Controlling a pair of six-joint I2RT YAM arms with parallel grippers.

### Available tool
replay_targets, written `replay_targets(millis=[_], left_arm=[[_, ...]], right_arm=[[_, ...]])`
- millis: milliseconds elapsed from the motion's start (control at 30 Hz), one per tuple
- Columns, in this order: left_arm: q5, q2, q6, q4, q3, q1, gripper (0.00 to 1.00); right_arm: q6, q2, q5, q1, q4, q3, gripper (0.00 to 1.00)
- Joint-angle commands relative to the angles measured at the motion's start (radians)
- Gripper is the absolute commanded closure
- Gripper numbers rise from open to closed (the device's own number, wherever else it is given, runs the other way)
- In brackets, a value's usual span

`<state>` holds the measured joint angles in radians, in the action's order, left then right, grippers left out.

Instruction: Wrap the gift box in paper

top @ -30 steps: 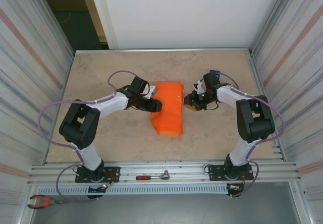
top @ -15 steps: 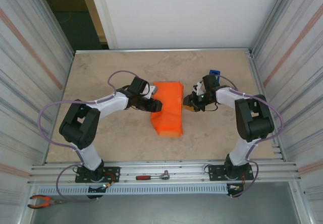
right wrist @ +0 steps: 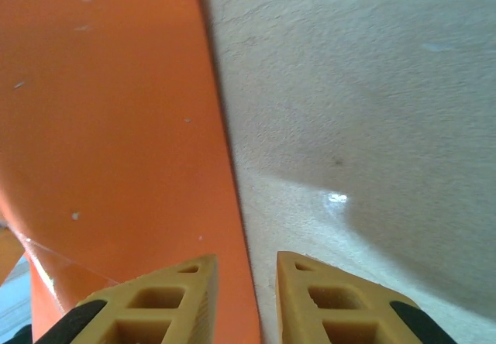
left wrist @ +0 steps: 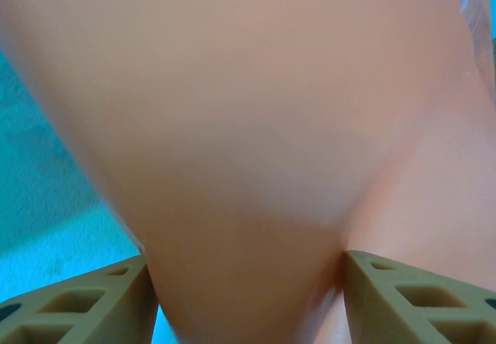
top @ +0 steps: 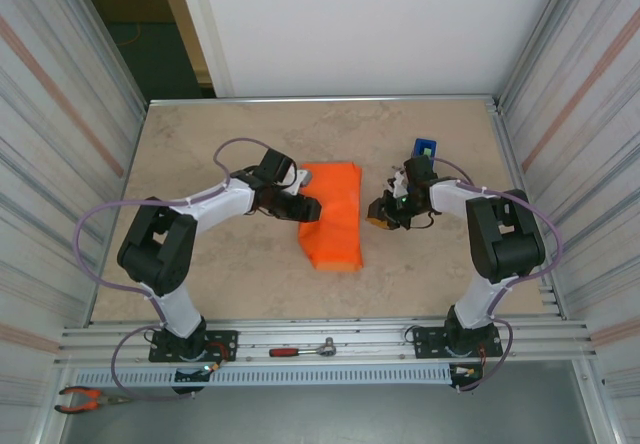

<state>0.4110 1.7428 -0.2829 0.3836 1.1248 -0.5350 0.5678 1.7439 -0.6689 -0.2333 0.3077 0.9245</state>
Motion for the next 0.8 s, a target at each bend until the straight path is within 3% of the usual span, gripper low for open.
replay_targets(millis=[0, 233, 467, 567, 767], left_arm=[[0.03, -0.053, 0.037, 0.11, 0.05, 0.026, 0.37], [0.147, -0.211, -0.044, 0.056, 0.033, 0.123, 0.3], [0.149, -0.364, -0.147, 0.006, -0.13, 0.139, 0.26], [0.077, -0.431, -0.181, -0.001, -0.229, 0.092, 0.25], [-0.165, -0.662, -0.276, -0.054, -0.467, -0.099, 0.22]], right_arm=[[-0.016, -0.025, 0.017, 0.008, 0.039, -0.001, 0.76], [0.026, -0.138, 0.038, -0.005, 0.063, 0.005, 0.77], [0.098, -0.263, 0.125, -0.087, 0.104, 0.039, 0.37], [0.146, -0.28, 0.188, -0.133, 0.103, 0.053, 0.26], [0.217, -0.255, 0.317, -0.242, 0.075, 0.046, 0.23]])
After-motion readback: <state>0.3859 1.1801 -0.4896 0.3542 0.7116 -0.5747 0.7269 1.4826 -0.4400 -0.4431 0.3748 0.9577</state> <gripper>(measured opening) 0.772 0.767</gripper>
